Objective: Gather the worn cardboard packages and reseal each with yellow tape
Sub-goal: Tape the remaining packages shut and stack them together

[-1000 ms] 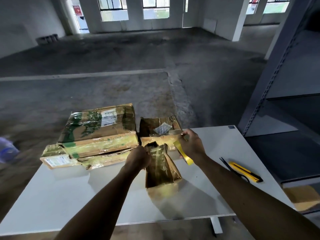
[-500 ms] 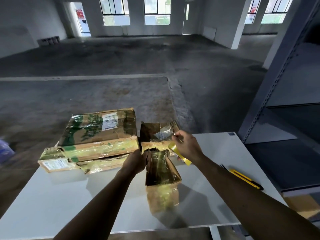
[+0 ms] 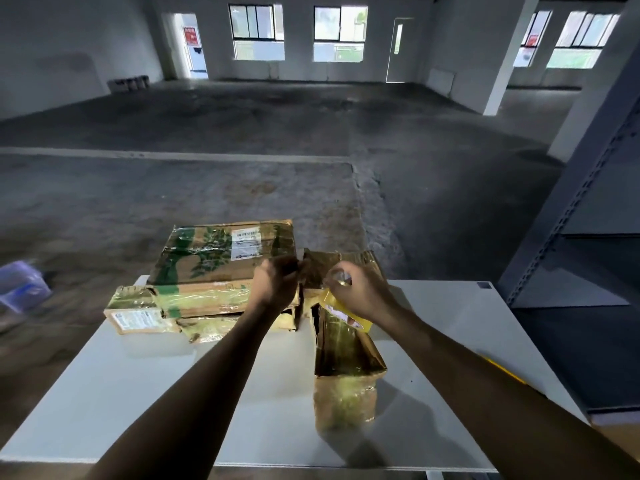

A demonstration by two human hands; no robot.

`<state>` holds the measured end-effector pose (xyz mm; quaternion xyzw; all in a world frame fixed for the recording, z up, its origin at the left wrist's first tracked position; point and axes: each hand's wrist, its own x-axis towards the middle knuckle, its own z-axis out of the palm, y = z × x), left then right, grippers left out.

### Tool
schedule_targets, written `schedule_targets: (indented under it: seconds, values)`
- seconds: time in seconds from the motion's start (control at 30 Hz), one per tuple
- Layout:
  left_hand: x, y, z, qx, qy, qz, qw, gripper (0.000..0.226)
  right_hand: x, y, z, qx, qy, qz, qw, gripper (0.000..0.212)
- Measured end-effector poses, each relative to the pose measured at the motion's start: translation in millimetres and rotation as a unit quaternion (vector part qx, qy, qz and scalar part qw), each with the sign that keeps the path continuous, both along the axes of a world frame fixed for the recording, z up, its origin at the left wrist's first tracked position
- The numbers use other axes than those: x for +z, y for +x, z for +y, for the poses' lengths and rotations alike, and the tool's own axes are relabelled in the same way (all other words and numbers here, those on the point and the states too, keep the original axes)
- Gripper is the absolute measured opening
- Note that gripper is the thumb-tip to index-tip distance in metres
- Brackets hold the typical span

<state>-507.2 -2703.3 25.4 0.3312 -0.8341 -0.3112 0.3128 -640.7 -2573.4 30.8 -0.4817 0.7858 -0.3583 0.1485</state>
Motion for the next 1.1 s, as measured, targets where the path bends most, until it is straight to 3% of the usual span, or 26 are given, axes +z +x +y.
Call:
schedule_targets:
  seconds: [0.13, 0.27, 0.43, 0.57, 0.77, 0.97, 1.1]
  values:
    - [-17.7, 17.3, -11.5, 0.061, 0.113, 0.002, 0.992, 0.027, 4.6, -7.3, -6.7, -0.001, 0.053, -0.017, 0.998, 0.063]
    - [-56.8, 30.0, -10.7, 0.111, 0.233, 0.012, 0.966, 0.032, 13.0, -6.7, -17.6, 0.008, 0.057, -0.055, 0.997, 0.053]
    - [-109.6, 32.3, 7.0, 0.142, 0.364, 0.038, 0.92, 0.034, 13.0, 12.2, -37.3, 0.047, 0.105, -0.007, 0.993, 0.049]
    - [-127.2, 33.2, 9.3, 0.161, 0.361, 0.007, 0.919, 0.039, 4.9, 23.1, -49.0, 0.068, 0.12, 0.114, 0.984, 0.042]
    - [-138.2, 44.6, -1.2, 0.181, 0.35, -0.013, 0.919, 0.04, 15.0, 14.3, -50.6, 0.081, 0.186, 0.246, 0.948, 0.054]
    - [-157.0, 44.7, 9.4, 0.148, 0.409, -0.032, 0.9, 0.033, 18.2, -3.2, -63.1, 0.013, 0.077, 0.064, 0.995, 0.036]
    - [-163.9, 28.8, 22.1, 0.138, 0.402, -0.041, 0.904, 0.033, 19.7, 3.2, -64.7, 0.004, 0.056, 0.05, 0.997, 0.024]
